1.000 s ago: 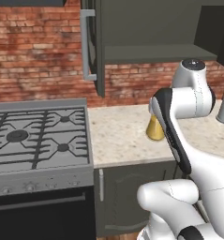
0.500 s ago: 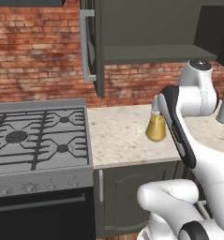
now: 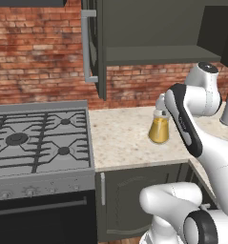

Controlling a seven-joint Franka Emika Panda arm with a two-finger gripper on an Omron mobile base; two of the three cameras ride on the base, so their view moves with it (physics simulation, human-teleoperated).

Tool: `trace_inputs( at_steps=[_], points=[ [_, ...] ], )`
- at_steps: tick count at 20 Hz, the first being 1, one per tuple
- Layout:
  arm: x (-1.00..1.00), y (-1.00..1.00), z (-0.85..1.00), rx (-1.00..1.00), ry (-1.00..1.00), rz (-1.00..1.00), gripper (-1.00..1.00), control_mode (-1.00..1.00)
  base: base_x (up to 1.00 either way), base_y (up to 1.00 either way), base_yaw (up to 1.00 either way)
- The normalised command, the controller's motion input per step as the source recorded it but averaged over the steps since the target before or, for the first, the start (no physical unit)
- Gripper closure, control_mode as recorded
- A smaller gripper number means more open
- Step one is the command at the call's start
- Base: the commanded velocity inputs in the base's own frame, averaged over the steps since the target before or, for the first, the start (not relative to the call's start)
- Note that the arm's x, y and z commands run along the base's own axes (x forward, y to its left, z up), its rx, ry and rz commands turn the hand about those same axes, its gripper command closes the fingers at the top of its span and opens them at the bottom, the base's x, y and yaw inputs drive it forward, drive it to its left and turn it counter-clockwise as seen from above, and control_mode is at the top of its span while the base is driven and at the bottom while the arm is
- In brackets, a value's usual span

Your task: There is a tray on the dining counter. Grab the cup, mug, and pitcher and place them on the tray. The pitcher may be placed next to the tray if it cannot fit the tray.

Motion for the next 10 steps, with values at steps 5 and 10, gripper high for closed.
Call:
trace_inputs(
  at_steps=[5,10],
  points=[
    [0.4,0.0,-0.15,-0.02,0.0,0.0,-1.0,-1.0,0.0,0.0,0.0],
    [0.21,-0.02,-0.18,-0.06,0.0,-0.02,-1.0,-1.0,0.0,0.0,0.0]
  ],
)
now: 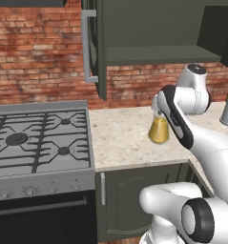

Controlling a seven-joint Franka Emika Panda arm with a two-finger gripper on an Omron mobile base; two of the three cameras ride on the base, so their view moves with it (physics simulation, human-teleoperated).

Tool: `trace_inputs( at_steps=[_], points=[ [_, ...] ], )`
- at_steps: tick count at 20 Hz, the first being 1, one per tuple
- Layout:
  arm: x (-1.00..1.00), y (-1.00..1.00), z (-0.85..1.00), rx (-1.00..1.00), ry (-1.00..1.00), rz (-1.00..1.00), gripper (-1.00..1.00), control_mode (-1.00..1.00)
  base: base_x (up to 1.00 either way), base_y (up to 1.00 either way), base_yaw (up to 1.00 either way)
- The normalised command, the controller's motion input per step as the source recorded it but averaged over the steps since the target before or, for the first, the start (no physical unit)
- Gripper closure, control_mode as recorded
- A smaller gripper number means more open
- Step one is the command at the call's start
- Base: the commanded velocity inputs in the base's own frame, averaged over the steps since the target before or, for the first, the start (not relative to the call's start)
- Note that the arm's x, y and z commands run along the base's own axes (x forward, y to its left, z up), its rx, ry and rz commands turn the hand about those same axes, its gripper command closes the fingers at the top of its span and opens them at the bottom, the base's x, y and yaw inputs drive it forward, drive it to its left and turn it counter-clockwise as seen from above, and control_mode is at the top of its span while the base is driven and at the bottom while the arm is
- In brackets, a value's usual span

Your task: There is a tray on the dining counter. Grab the cup, mug, and pitcher and place them on the tray. The pitcher may be placed next to the tray if it cannot fit the tray.

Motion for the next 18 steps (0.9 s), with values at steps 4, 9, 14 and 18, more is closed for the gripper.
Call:
trace_inputs(
  at_steps=[4,9,14,18],
  points=[
    [0.05,-0.08,-0.2,-0.03,0.0,-0.04,-1.0,-1.0,0.0,0.0,0.0],
    [0.07,-0.16,-0.24,0.0,0.0,-0.05,-1.0,-1.0,0.0,0.0,0.0],
    [0.07,-0.14,-0.25,0.0,0.0,-0.03,-1.0,-1.0,0.0,0.0,0.0],
    [0.12,0.0,-0.22,0.0,0.0,-0.01,-1.0,-1.0,0.0,0.0,0.0]
  ],
)
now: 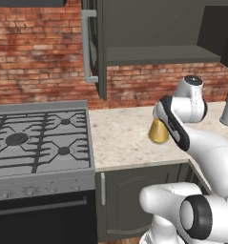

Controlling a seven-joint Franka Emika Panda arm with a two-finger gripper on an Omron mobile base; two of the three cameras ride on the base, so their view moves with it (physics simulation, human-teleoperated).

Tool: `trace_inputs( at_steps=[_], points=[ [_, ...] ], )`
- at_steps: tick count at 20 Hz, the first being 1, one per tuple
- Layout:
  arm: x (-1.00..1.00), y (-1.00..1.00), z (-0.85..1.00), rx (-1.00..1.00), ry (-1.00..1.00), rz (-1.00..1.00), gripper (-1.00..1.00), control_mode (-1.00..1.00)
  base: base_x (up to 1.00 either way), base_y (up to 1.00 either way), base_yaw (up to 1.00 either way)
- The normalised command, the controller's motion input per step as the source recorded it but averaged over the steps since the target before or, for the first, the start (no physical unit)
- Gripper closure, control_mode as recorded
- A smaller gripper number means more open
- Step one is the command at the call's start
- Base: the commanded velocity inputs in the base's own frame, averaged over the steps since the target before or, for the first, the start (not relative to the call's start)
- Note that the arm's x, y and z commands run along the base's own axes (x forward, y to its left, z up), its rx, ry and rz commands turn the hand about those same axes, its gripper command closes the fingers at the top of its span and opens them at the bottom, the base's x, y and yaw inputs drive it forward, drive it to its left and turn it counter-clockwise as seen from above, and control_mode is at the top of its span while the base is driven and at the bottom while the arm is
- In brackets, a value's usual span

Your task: There is a tray on the dining counter. Grab the cup, mug, and pitcher and place them on the tray. The pitcher may be placed next to the tray if it cannot fit the tray.

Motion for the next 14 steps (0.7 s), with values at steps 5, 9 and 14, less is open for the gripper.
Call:
trace_inputs(
  at_steps=[5,9,14],
  points=[
    [0.16,0.0,-0.27,0.0,0.0,0.0,-1.0,-1.0,0.0,0.0,0.0],
    [0.16,0.0,-0.22,0.0,0.0,0.0,-1.0,-1.0,0.0,0.0,0.0],
    [0.1,0.0,-0.15,0.0,0.0,0.0,-1.0,-1.0,0.0,0.0,0.0]
  ],
)
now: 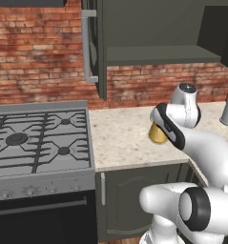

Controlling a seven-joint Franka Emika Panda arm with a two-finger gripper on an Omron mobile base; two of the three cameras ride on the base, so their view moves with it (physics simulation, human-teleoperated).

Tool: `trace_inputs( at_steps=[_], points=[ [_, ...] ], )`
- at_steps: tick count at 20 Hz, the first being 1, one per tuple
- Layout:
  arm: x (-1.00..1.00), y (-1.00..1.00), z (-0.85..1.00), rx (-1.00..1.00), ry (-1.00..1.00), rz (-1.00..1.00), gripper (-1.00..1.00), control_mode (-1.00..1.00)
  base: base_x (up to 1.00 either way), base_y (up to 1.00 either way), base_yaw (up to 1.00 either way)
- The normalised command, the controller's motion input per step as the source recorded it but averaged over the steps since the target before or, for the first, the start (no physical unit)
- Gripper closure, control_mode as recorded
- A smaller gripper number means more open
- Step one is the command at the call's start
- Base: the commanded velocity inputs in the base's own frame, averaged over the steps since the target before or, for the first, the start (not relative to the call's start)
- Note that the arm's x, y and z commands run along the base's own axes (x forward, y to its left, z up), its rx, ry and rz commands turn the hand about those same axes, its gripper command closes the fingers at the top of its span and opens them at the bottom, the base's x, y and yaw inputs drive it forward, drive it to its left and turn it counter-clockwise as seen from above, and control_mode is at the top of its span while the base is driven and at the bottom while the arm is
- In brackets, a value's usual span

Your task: There is a tray on the dining counter. Grab the cup, mug, and pitcher and place them on the tray. The pitcher may be placed next to the tray if it cannot fit the tray.

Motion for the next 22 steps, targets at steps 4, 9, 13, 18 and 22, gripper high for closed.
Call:
trace_inputs(
  at_steps=[4,9,13,18,22],
  points=[
    [0.02,0.0,-0.08,0.0,0.0,0.0,-1.0,-1.0,0.0,0.0,0.0],
    [0.01,0.0,-0.03,0.0,0.01,0.0,-1.0,-1.0,0.0,0.0,0.0],
    [0.02,0.0,-0.02,0.0,0.01,0.0,-1.0,-1.0,0.0,0.0,0.0],
    [0.0,0.0,0.0,0.0,0.01,0.0,-1.0,-1.0,0.0,0.0,0.0],
    [0.0,0.0,-0.04,0.0,0.0,0.0,-1.0,-1.0,0.0,0.0,0.0]
  ],
)
